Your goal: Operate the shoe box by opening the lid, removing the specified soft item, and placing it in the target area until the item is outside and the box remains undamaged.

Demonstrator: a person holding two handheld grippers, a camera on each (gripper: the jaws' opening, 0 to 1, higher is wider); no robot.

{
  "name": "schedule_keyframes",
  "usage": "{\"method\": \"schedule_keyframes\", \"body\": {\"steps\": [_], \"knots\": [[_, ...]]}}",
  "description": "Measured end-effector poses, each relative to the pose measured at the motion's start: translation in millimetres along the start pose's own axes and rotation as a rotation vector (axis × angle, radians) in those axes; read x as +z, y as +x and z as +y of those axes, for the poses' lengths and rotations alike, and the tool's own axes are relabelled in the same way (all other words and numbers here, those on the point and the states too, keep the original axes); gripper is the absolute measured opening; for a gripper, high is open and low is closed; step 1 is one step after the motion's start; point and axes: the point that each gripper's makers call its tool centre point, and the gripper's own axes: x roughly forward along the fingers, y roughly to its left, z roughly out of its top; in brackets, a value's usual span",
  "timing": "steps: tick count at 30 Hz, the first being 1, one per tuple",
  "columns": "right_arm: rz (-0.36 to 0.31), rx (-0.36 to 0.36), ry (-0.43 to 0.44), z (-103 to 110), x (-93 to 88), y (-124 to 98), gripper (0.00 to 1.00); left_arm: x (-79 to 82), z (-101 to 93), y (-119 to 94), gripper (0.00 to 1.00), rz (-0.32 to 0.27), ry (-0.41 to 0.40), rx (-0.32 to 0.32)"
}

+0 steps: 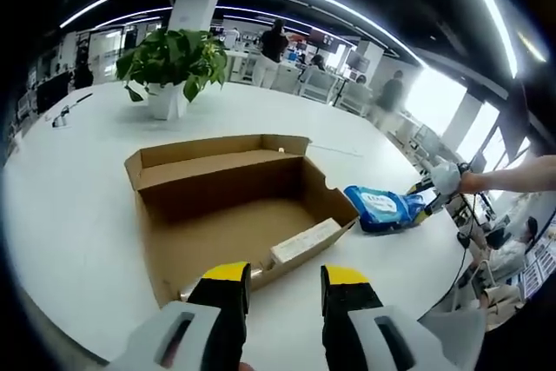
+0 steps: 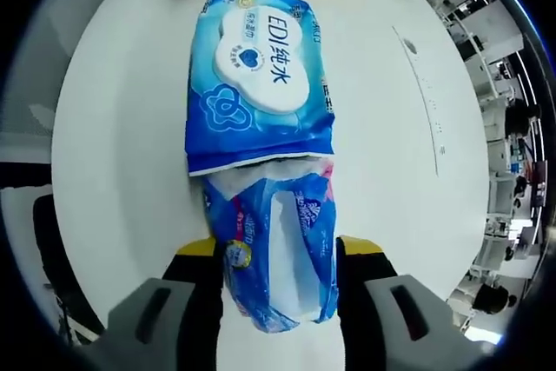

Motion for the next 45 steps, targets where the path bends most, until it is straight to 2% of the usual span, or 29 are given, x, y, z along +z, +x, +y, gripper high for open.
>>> {"method": "schedule_keyframes", "body": {"steps": [8, 17, 25, 32, 37, 40, 41, 42, 45], "knots": [[0.010, -0.019, 0.018, -3.7, -7.4, -17.6, 0.48, 6.8, -2.4, 12.3, 0.32, -0.002, 0.011, -0.043], [0.012, -0.033, 0.081, -0.9, -13.2, -36.5, 0.47, 10.6, -3.7, 21.3, 0.32, -0.002, 0.017, -0.083], [-0.025, -0.035, 0.150, 6.0, 3.9, -52.1, 0.46, 14.2, -1.6, 21.3, 0.32, -0.012, 0.016, -0.101], [-0.163, -0.048, 0.325, -2.6, 45.8, -71.2, 0.46, 12.9, 5.3, 16.1, 0.32, -0.019, 0.006, -0.099], [-0.329, -0.040, 0.451, -14.5, 92.4, -82.8, 0.48, 13.2, 10.2, 13.4, 0.32, -0.025, -0.002, -0.097], [-0.410, -0.034, 0.495, -21.8, 122.1, -86.7, 0.49, 12.8, 13.3, 11.4, 0.32, -0.029, -0.008, -0.094], [-0.420, -0.032, 0.499, -22.2, 126.1, -87.4, 0.49, 12.6, 14.6, 10.7, 0.32, -0.029, -0.010, -0.093], [-0.451, -0.019, 0.510, -22.2, 141.0, -88.2, 0.49, 12.4, 15.4, 9.6, 0.32, -0.030, -0.010, -0.092], [-0.480, -0.002, 0.514, -20.6, 161.2, -87.7, 0.50, 12.3, 18.7, 6.3, 0.32, -0.036, -0.014, -0.088]]}}
